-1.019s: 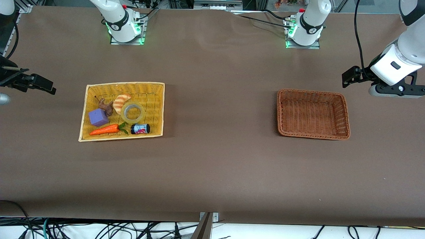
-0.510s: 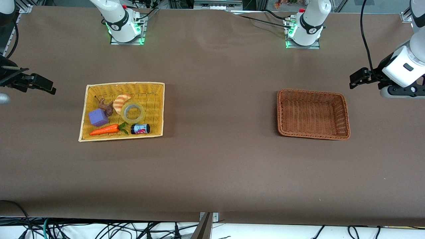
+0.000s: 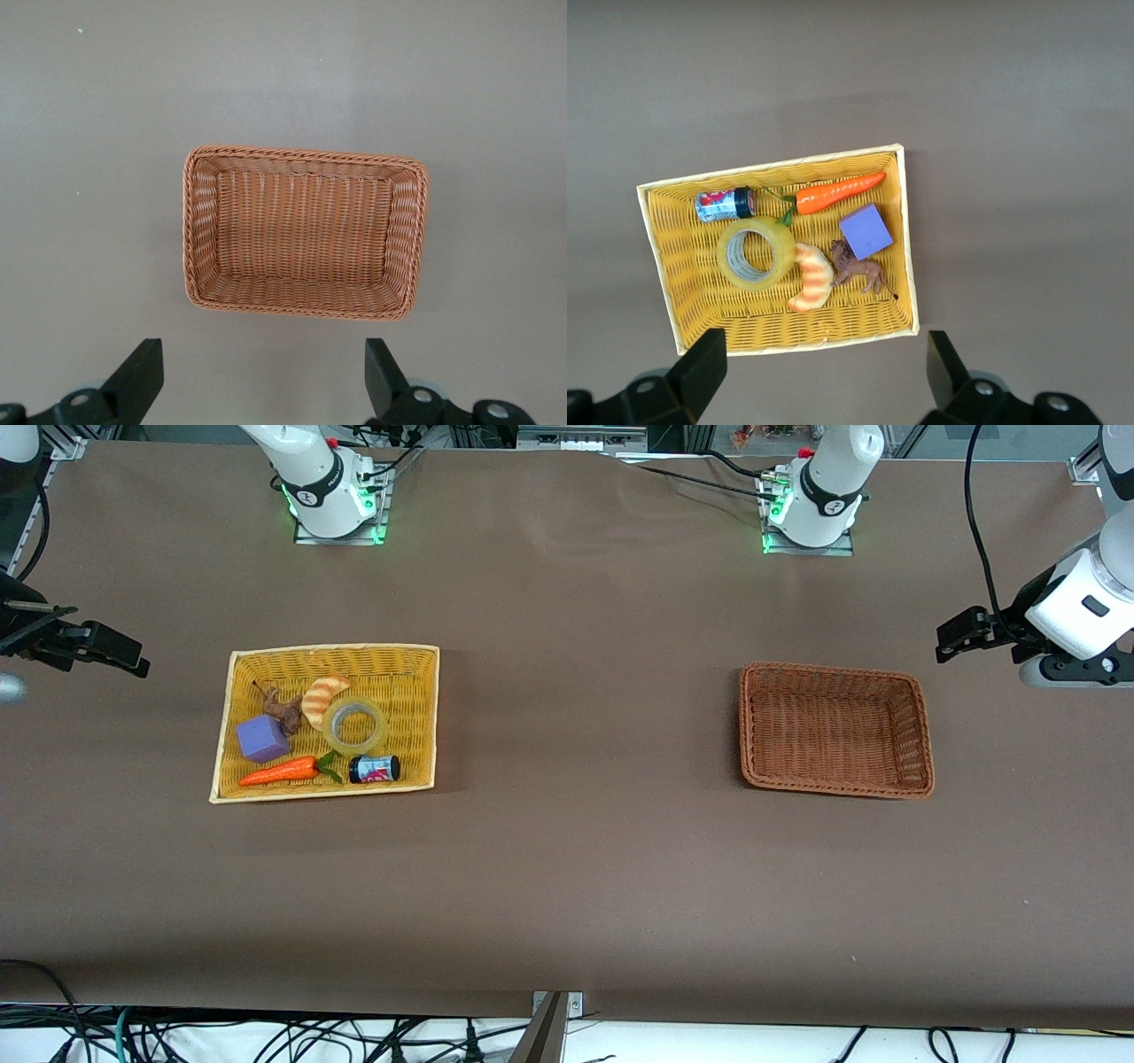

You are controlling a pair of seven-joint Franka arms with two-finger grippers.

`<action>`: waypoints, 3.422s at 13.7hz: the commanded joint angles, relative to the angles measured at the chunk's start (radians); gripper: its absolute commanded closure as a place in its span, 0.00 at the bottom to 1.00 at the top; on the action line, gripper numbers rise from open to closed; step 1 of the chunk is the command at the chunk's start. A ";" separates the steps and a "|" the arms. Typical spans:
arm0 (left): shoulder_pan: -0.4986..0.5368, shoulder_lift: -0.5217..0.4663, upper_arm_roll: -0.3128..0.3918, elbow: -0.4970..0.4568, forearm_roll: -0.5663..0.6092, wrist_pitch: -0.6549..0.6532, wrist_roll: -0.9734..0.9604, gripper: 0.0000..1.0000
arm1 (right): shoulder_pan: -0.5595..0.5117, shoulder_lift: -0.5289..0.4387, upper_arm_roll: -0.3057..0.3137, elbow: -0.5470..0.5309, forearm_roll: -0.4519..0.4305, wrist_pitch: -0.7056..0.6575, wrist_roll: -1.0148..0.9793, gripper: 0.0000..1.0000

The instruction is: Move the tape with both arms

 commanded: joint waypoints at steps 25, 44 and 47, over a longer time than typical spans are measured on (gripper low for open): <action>0.007 0.012 -0.006 0.025 -0.019 -0.029 0.009 0.00 | 0.004 0.083 0.011 0.003 0.002 -0.034 -0.020 0.00; 0.004 0.012 -0.004 0.025 -0.021 -0.039 0.009 0.00 | 0.163 0.178 0.014 -0.607 -0.010 0.690 0.072 0.00; 0.003 0.012 -0.006 0.025 -0.021 -0.039 0.009 0.00 | 0.163 0.211 0.014 -0.630 -0.013 0.760 0.070 0.00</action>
